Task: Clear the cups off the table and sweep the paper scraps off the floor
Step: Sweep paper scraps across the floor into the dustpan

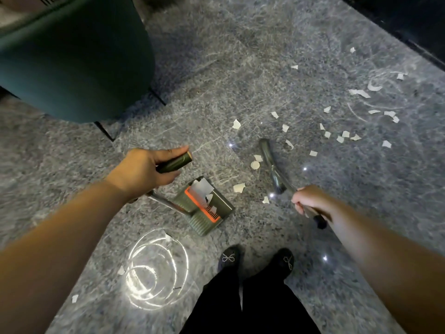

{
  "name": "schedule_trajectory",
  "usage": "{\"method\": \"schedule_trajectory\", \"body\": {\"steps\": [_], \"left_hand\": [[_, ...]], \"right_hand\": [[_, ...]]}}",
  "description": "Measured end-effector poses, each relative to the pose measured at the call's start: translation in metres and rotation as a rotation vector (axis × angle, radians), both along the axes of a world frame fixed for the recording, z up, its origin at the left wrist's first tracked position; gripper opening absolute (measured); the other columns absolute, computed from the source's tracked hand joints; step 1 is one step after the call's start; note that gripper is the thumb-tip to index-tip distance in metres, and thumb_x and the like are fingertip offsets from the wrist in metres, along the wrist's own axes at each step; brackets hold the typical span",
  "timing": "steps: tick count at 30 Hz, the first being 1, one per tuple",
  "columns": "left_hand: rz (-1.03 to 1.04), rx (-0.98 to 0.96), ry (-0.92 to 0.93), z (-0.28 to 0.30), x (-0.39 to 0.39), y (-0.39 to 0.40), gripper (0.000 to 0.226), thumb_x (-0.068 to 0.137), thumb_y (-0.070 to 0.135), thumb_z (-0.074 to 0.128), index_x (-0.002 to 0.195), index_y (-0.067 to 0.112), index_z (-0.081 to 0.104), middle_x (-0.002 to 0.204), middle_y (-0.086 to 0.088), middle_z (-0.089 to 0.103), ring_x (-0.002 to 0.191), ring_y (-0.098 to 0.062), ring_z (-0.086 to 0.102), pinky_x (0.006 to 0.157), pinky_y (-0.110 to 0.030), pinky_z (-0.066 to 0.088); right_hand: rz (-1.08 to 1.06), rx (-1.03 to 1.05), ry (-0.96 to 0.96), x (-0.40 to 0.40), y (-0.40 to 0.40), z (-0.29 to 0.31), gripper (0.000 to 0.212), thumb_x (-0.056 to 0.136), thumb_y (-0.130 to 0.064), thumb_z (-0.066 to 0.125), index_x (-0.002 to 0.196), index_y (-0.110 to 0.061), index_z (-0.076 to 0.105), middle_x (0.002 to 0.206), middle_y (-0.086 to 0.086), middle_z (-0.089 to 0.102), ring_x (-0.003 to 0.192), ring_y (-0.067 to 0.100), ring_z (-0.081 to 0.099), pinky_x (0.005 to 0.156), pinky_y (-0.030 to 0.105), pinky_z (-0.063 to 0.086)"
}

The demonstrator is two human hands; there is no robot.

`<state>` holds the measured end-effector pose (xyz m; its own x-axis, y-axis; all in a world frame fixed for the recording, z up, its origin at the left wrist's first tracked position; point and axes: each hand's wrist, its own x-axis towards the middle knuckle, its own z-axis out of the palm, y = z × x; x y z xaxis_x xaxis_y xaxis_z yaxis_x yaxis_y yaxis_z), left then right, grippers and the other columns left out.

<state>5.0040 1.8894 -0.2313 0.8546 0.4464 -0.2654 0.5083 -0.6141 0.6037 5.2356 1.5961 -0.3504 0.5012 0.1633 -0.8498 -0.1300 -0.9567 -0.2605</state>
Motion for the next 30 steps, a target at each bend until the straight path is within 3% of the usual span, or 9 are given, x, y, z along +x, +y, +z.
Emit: {"method": "schedule_trajectory", "body": {"steps": [3, 6, 9, 13, 18, 24, 27, 29, 30], "left_hand": [[-0.017, 0.003, -0.004, -0.001, 0.012, -0.002, 0.061, 0.083, 0.015, 0.074, 0.12, 0.056, 0.048, 0.079, 0.039, 0.061, 0.066, 0.013, 0.056, 0.067, 0.002, 0.038], [-0.034, 0.01, -0.002, -0.005, 0.022, -0.004, 0.065, 0.084, 0.02, 0.073, 0.118, 0.065, 0.041, 0.1, 0.018, 0.068, 0.077, 0.001, 0.062, 0.08, -0.013, 0.049], [-0.037, 0.008, -0.009, -0.008, 0.025, -0.006, 0.066, 0.083, 0.021, 0.074, 0.118, 0.066, 0.041, 0.109, 0.012, 0.07, 0.092, -0.007, 0.067, 0.089, -0.032, 0.054], [-0.053, 0.033, -0.039, -0.006, 0.02, -0.01, 0.062, 0.083, 0.02, 0.074, 0.126, 0.055, 0.046, 0.103, 0.021, 0.065, 0.078, 0.01, 0.06, 0.079, -0.011, 0.048], [-0.078, 0.067, -0.022, -0.003, 0.014, -0.012, 0.062, 0.083, 0.022, 0.074, 0.128, 0.055, 0.044, 0.11, 0.013, 0.07, 0.083, -0.007, 0.067, 0.083, -0.028, 0.055], [-0.059, 0.057, -0.04, -0.005, -0.004, -0.005, 0.072, 0.08, 0.019, 0.077, 0.125, 0.062, 0.043, 0.101, 0.015, 0.071, 0.074, 0.001, 0.064, 0.073, -0.011, 0.05], [-0.04, 0.015, -0.062, -0.004, -0.014, -0.003, 0.084, 0.078, 0.015, 0.079, 0.112, 0.079, 0.037, 0.09, 0.038, 0.062, 0.075, 0.018, 0.059, 0.072, -0.001, 0.043], [-0.023, -0.013, -0.068, -0.004, -0.02, -0.005, 0.077, 0.078, 0.014, 0.079, 0.115, 0.072, 0.044, 0.094, 0.046, 0.056, 0.08, 0.027, 0.053, 0.075, 0.004, 0.038], [-0.019, -0.014, -0.065, -0.005, -0.021, -0.006, 0.073, 0.079, 0.013, 0.078, 0.12, 0.064, 0.046, 0.1, 0.04, 0.058, 0.08, 0.029, 0.051, 0.075, 0.005, 0.037]], "right_hand": [[0.171, -0.049, 0.055, -0.004, 0.017, 0.004, 0.03, 0.091, -0.011, 0.053, 0.106, 0.013, 0.065, 0.073, 0.011, 0.067, 0.077, 0.028, 0.062, 0.086, 0.036, 0.05], [0.278, -0.053, 0.137, -0.018, 0.024, 0.005, 0.033, 0.088, -0.011, 0.052, 0.113, 0.006, 0.065, 0.067, 0.01, 0.063, 0.062, 0.022, 0.058, 0.061, 0.028, 0.047], [0.243, -0.015, 0.174, -0.039, 0.023, 0.002, 0.039, 0.088, -0.003, 0.051, 0.127, -0.001, 0.056, 0.058, 0.008, 0.06, 0.043, 0.014, 0.053, 0.042, 0.022, 0.042], [0.243, 0.039, 0.265, -0.074, 0.021, 0.011, 0.058, 0.089, 0.001, 0.051, 0.144, -0.011, 0.039, 0.06, 0.002, 0.06, 0.042, 0.008, 0.051, 0.039, 0.019, 0.042], [0.19, 0.084, 0.316, -0.098, 0.009, 0.016, 0.058, 0.085, -0.001, 0.054, 0.141, -0.01, 0.044, 0.065, 0.007, 0.061, 0.049, 0.014, 0.053, 0.046, 0.022, 0.043], [-0.028, 0.15, 0.301, -0.09, -0.011, 0.033, 0.044, 0.089, 0.005, 0.05, 0.133, 0.005, 0.046, 0.06, 0.01, 0.048, 0.037, 0.009, 0.04, 0.036, 0.019, 0.033], [-0.093, 0.172, 0.284, -0.086, -0.017, 0.041, 0.047, 0.089, 0.007, 0.049, 0.136, 0.001, 0.046, 0.061, 0.01, 0.047, 0.039, 0.01, 0.04, 0.037, 0.019, 0.034], [-0.101, 0.171, 0.265, -0.084, -0.021, 0.041, 0.051, 0.089, 0.007, 0.049, 0.138, -0.004, 0.045, 0.06, 0.009, 0.048, 0.037, 0.009, 0.041, 0.037, 0.019, 0.035], [-0.097, 0.169, 0.253, -0.082, -0.025, 0.039, 0.052, 0.088, 0.007, 0.049, 0.139, -0.005, 0.045, 0.059, 0.009, 0.048, 0.036, 0.009, 0.041, 0.037, 0.019, 0.035]]}}
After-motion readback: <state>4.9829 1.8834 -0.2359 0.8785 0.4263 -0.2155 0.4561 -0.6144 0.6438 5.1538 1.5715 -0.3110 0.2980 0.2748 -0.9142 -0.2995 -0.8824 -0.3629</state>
